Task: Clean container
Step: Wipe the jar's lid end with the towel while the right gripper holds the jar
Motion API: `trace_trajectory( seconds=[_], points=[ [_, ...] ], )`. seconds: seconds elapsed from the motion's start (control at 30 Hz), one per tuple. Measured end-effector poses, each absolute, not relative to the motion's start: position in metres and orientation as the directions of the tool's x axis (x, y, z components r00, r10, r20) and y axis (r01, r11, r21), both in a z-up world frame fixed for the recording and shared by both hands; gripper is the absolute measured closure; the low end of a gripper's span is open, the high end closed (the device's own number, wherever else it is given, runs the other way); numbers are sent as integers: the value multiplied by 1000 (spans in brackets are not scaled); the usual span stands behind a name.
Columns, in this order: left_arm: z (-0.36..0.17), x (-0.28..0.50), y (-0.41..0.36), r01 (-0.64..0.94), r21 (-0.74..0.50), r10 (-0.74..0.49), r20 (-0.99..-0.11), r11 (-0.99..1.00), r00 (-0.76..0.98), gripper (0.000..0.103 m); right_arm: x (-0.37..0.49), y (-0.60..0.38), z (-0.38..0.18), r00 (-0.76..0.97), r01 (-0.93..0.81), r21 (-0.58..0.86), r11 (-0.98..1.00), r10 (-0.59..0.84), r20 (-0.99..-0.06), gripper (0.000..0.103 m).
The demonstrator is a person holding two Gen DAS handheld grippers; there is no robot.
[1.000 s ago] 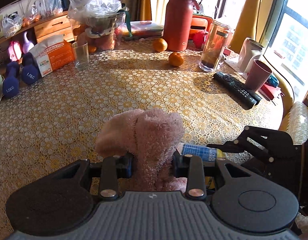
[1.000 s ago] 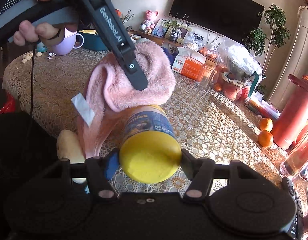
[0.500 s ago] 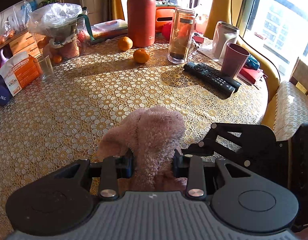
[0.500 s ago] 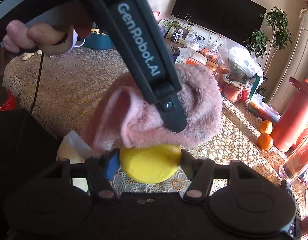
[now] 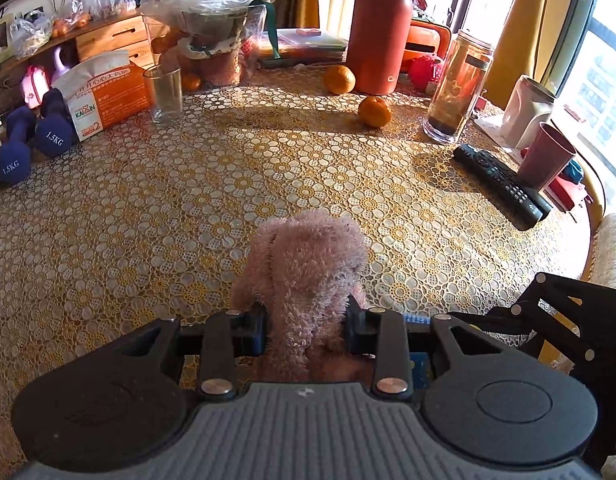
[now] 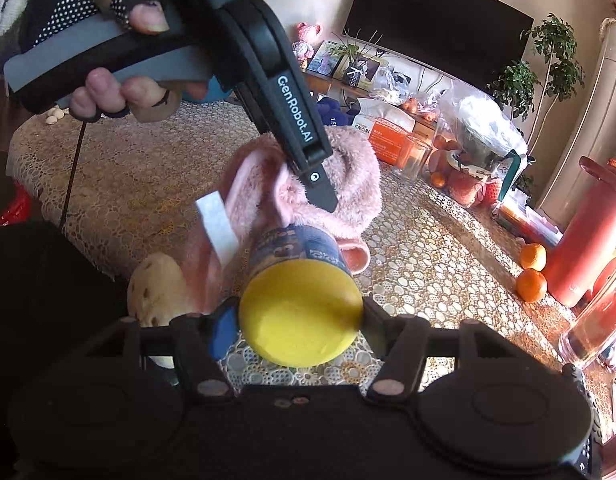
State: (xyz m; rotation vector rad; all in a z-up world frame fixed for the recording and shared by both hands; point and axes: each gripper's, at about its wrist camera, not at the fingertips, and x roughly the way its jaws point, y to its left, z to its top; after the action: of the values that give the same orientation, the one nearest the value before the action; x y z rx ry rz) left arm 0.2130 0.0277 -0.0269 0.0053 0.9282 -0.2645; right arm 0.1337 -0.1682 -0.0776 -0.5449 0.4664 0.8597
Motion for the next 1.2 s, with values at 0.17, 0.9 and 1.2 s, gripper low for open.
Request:
trace_trajectory(
  seconds=[0.17, 0.9, 1.2],
  points=[
    [-41, 213, 40, 178, -69, -157, -822, 982, 547, 69, 136, -170, -76, 558, -807, -223, 547, 584, -589, 40],
    [2, 150, -24, 451, -92, -374, -717, 888, 588, 69, 138, -182, -88, 545, -811, -208, 547, 574, -611, 40],
    [-22, 174, -29, 422, -61, -319, -754, 904, 574, 69, 141, -189, -86, 531, -806, -145, 574, 592, -607, 36]
  ],
)
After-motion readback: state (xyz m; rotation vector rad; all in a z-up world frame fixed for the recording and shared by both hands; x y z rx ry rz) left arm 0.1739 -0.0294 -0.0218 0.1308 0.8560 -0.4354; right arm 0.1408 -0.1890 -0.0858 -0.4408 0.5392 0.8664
